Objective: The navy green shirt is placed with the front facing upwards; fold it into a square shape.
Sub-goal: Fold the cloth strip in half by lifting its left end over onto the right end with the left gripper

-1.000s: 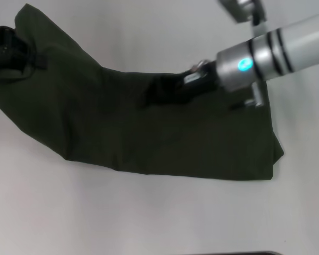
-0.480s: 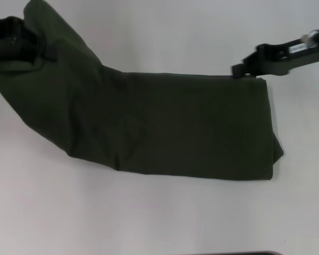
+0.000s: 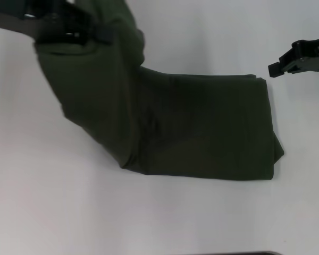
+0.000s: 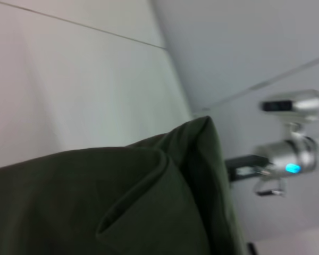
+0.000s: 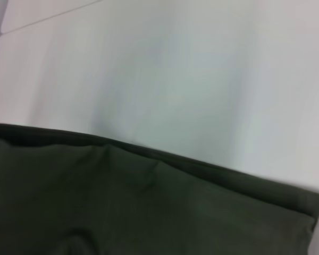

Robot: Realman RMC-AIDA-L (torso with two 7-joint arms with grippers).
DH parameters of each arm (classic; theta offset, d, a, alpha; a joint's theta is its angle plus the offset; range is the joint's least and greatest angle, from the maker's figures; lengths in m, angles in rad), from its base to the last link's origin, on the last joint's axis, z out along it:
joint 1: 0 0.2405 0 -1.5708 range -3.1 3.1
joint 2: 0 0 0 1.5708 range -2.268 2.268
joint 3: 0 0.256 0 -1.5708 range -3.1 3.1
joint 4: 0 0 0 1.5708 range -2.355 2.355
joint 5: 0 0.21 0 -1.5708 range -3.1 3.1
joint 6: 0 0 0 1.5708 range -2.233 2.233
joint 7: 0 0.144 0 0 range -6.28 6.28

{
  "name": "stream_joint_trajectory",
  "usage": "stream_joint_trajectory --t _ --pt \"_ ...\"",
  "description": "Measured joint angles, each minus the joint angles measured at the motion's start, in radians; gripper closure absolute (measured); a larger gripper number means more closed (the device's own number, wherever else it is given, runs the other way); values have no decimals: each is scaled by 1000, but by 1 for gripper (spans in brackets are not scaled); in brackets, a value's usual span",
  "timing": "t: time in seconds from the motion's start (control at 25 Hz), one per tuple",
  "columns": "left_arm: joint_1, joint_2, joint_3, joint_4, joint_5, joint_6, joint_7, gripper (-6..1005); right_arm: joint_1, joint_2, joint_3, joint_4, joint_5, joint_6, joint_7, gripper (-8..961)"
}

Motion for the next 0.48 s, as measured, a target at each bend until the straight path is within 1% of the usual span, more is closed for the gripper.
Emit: stream_joint_trajectory --t 0.12,0.16,0.2,0.32,0.48 --pt "-7 -23 27 24 -60 -1 1 888 2 -1 11 -17 -19 -15 20 937" --pt "-10 -34 35 35 -75 -4 2 888 2 -2 12 -23 -21 -20 25 937" --pt "-11 -43 39 41 -83 -9 2 888 2 -2 14 -29 -22 -24 31 937" --pt "-14 -80 59 58 -96 -32 12 888 -3 -4 20 -39 -23 -33 40 936" --pt "-20 -115 111 96 -96 -92 21 888 -4 -5 33 -40 -24 -40 43 936"
